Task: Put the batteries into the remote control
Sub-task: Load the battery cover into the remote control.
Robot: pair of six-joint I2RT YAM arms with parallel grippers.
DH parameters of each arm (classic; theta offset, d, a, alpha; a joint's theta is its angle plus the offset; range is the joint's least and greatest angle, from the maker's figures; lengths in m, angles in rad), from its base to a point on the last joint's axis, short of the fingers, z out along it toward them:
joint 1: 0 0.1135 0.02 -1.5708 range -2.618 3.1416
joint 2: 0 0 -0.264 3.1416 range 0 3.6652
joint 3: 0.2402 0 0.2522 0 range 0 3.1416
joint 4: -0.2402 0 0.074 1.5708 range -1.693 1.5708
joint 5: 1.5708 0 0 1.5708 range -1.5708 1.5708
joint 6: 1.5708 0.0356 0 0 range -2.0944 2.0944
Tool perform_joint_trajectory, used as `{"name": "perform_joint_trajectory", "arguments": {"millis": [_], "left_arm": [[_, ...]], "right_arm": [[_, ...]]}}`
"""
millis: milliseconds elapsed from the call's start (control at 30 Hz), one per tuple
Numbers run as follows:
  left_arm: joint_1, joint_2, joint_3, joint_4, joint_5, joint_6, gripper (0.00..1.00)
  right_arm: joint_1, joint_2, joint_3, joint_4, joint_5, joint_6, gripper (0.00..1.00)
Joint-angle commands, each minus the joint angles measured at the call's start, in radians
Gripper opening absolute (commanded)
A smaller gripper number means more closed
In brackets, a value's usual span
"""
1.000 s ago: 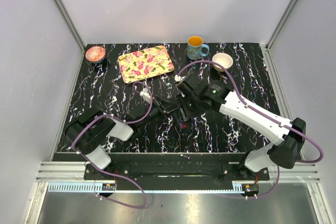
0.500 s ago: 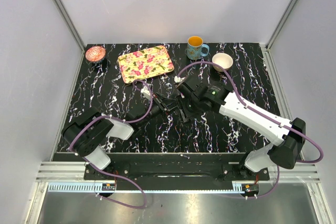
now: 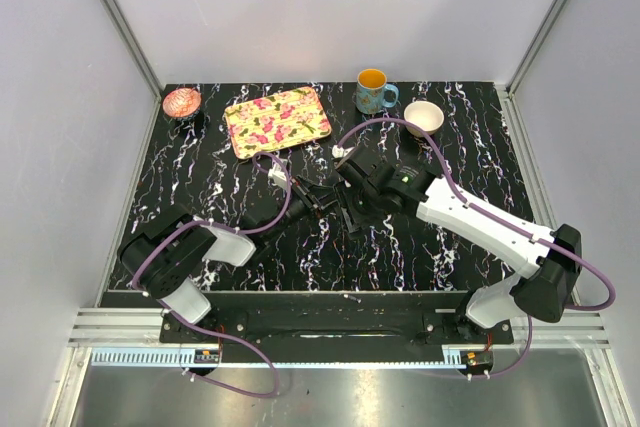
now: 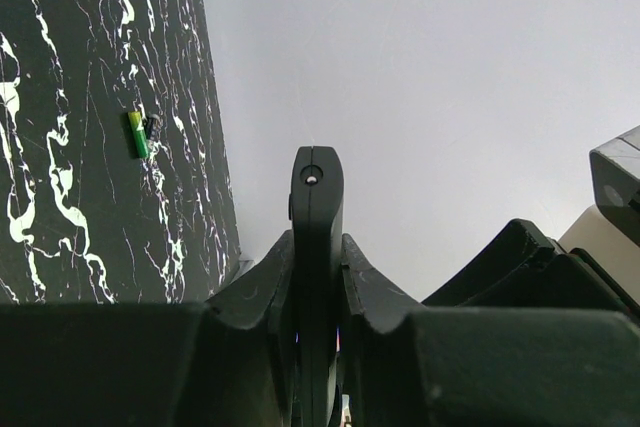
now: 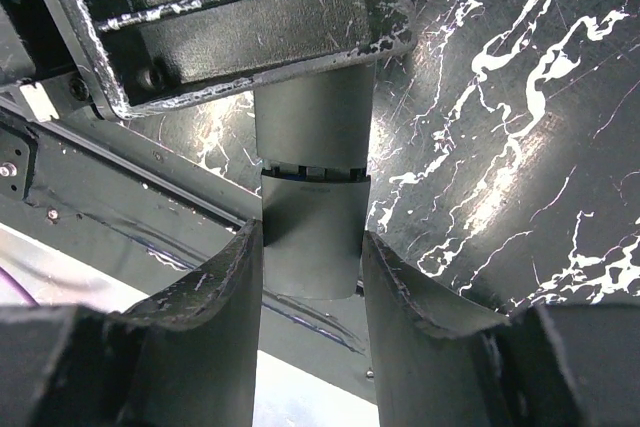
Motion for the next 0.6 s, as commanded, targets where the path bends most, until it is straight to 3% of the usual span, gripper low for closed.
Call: {"name": "perform_joint_trajectory", "arguments": {"millis": [0,567], "left_arm": [[-0.014,-0.014,0.047,0.405,-0.023,-0.037,0.00],[-0.025,-0.001,0.063,0.396,0.002,-0.063,0.00]], "right_arm": [[0.008,-0.022,-0.015,0.035,0.035,0.012,0.00],[0.011,0.014,0.015,-0.022,0.020,-0.042,0.00]]}}
